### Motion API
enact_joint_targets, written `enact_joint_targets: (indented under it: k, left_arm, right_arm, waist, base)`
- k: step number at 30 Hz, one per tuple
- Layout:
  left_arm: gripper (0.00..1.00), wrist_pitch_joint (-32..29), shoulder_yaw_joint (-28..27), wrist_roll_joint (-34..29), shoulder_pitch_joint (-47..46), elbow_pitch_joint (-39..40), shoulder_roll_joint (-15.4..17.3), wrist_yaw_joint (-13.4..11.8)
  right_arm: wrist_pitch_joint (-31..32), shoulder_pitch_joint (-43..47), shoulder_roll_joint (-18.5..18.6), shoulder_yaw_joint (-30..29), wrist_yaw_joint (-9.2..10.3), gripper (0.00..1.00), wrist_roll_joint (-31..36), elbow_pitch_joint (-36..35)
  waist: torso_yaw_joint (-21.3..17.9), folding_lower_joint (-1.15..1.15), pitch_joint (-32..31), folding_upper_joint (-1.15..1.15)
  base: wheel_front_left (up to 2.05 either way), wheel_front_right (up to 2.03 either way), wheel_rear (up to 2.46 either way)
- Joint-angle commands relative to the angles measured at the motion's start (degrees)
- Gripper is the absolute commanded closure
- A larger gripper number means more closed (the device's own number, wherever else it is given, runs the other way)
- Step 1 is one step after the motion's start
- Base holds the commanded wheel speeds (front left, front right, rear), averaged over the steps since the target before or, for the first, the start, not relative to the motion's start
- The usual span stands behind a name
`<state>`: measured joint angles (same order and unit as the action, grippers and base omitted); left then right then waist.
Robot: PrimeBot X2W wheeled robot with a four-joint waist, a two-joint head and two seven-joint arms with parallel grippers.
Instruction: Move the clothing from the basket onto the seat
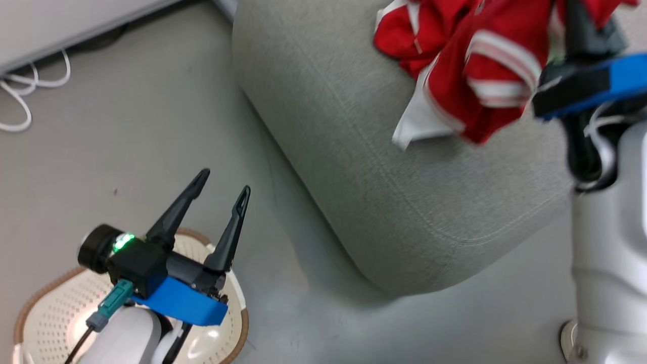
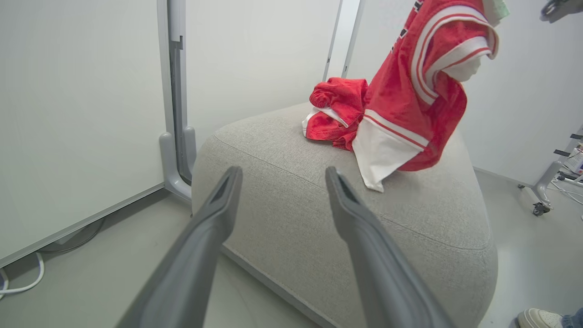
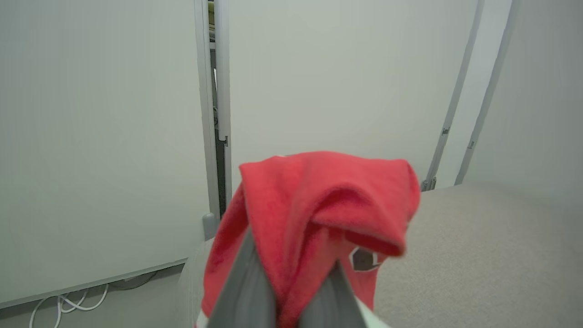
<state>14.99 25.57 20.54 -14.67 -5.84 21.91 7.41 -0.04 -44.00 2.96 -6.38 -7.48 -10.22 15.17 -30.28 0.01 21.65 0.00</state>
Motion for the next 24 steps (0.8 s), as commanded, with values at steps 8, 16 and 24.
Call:
enact_joint_targets:
  k: [8,16,24]
  left_arm:
    - [0.0,0.3,1.3,-1.1,-7.0,4.1,3.2,0.1]
    - [0.0,0.3,2.2,-1.5,-10.9,6.6,5.0,0.1]
    - [0.0,0.3,3.3,-1.1,-12.0,7.4,5.2,0.1]
  right_arm:
    - [5.7,-13.0,6.0,-9.1,-0.02,1.0,5.9,-0.5]
    - [2.6,-19.0,9.4,-16.7,-0.02,1.0,7.7,8.1]
    - [-0.3,-18.2,7.6,-21.6,-0.02,1.0,11.5,20.9]
  waist:
    - [6.3,-0.01,13.2,0.0]
    - [9.9,-0.01,19.4,0.0]
    - [12.1,-0.01,22.1,0.0]
  base:
    - [0.0,0.0,0.0]
    - [0.0,0.0,0.0]
    - [0.0,0.0,0.0]
